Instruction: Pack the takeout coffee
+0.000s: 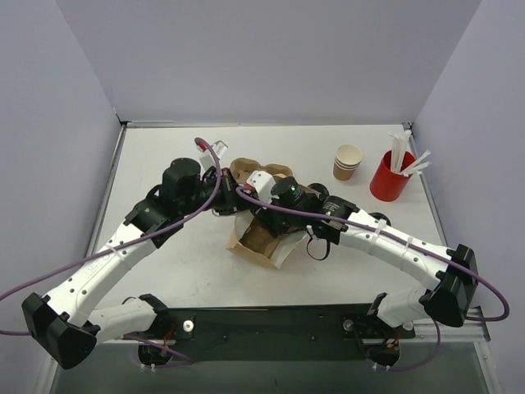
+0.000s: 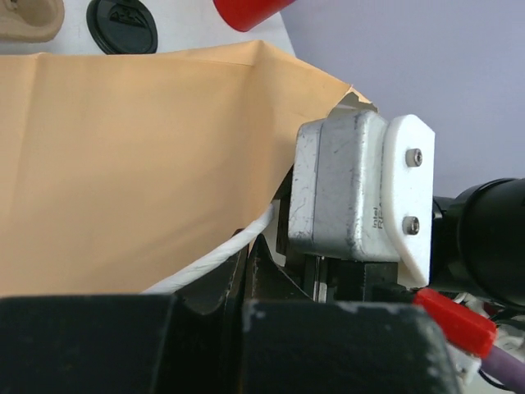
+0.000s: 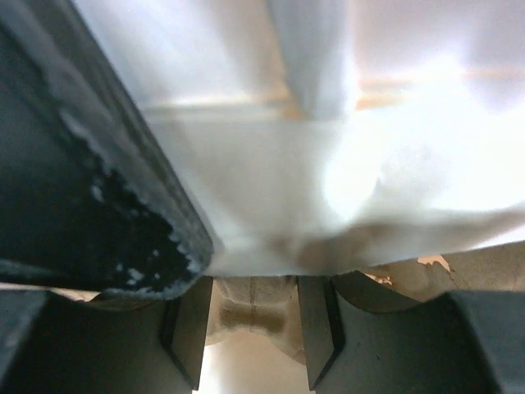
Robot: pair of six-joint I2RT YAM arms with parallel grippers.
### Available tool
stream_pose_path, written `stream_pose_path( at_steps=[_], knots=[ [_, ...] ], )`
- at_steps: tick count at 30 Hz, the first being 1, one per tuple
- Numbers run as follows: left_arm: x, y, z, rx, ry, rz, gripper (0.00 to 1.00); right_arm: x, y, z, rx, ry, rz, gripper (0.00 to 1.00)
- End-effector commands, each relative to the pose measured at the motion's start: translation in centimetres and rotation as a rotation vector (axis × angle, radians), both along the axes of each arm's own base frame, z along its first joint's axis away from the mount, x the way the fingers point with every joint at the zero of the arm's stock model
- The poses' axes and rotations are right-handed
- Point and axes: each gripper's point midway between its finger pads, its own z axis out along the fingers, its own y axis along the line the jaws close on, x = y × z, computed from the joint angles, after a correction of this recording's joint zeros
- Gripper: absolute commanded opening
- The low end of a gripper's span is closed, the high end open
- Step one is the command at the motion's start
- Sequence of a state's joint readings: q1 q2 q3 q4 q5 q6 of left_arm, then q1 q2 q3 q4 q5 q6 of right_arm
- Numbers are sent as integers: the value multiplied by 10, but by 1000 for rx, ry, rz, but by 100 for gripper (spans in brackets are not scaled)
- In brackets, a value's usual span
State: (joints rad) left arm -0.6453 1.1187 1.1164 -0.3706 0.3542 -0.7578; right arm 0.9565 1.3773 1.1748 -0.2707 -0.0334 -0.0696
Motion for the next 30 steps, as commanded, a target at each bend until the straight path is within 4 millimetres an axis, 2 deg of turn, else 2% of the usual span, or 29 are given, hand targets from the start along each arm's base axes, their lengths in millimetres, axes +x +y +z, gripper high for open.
stream_pose_path(
  at_steps=[1, 6, 9, 12, 13, 16, 22, 30],
  knots=[
    [-3, 0, 33, -181, 38, 82, 0, -7, -3, 21, -3, 18, 0, 25],
    [-2, 10, 18, -238, 141, 188, 0, -17, -4, 8, -52, 59, 24, 25],
    [1, 13, 11, -228, 160, 219, 0, -16, 0, 0, -71, 81, 36, 25],
    [4, 13, -7, -199, 191, 243, 0, -16, 7, -11, -101, 113, 49, 25],
    [5, 13, -11, -195, 198, 247, 0, -15, 8, -19, -120, 127, 51, 25],
    [7, 15, -22, -185, 210, 265, 0, -13, 11, -26, -136, 136, 56, 25],
    [9, 20, -28, -146, 196, 291, 0, -9, 18, -41, -157, 153, 67, 25],
    [12, 24, -24, -91, 138, 282, 0, -11, 15, -44, -163, 158, 68, 30]
  ],
)
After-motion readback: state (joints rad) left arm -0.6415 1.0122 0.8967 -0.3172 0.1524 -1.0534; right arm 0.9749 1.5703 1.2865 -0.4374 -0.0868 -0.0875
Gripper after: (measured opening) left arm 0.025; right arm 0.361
